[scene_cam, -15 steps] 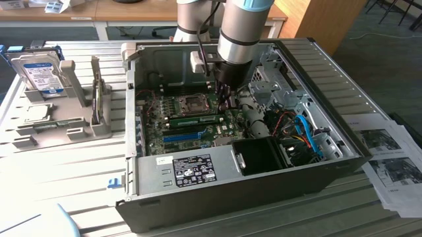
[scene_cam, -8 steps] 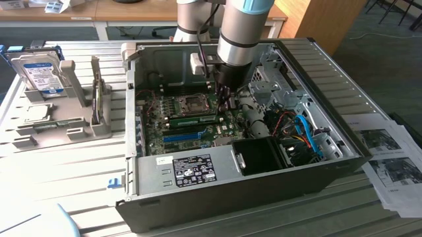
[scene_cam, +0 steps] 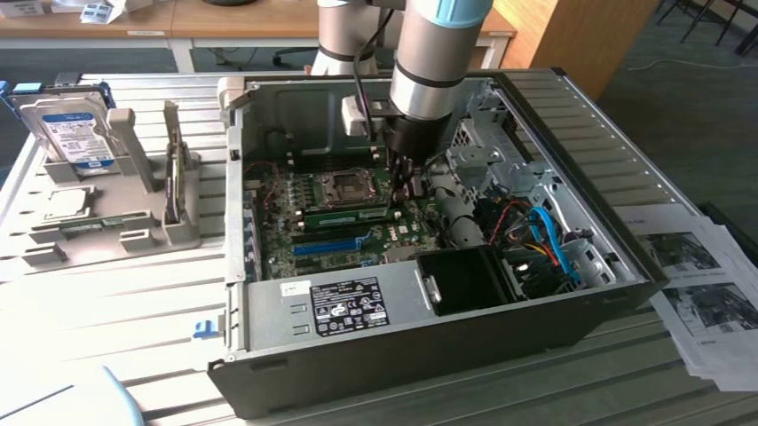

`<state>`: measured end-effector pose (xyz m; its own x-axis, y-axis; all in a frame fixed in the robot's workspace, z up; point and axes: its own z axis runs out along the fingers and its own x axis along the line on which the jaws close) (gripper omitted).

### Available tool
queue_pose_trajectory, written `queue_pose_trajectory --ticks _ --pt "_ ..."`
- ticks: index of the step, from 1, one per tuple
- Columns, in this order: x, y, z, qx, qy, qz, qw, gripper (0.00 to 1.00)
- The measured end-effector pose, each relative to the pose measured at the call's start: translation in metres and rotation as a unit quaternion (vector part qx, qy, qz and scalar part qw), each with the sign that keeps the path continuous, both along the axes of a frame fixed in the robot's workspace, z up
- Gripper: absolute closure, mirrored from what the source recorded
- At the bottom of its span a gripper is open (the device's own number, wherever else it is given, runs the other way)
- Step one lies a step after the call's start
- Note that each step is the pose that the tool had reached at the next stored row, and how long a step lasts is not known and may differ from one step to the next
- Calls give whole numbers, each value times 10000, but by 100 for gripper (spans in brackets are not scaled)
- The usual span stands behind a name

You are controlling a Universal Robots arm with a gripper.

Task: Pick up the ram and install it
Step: 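Press down the ram until it locks into place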

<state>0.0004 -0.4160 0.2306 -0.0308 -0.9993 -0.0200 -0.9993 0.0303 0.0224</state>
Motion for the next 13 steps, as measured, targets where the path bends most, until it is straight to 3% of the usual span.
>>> queue_pose_trajectory --ticks 13 --pt "0 19 -2 21 0 0 10000 91"
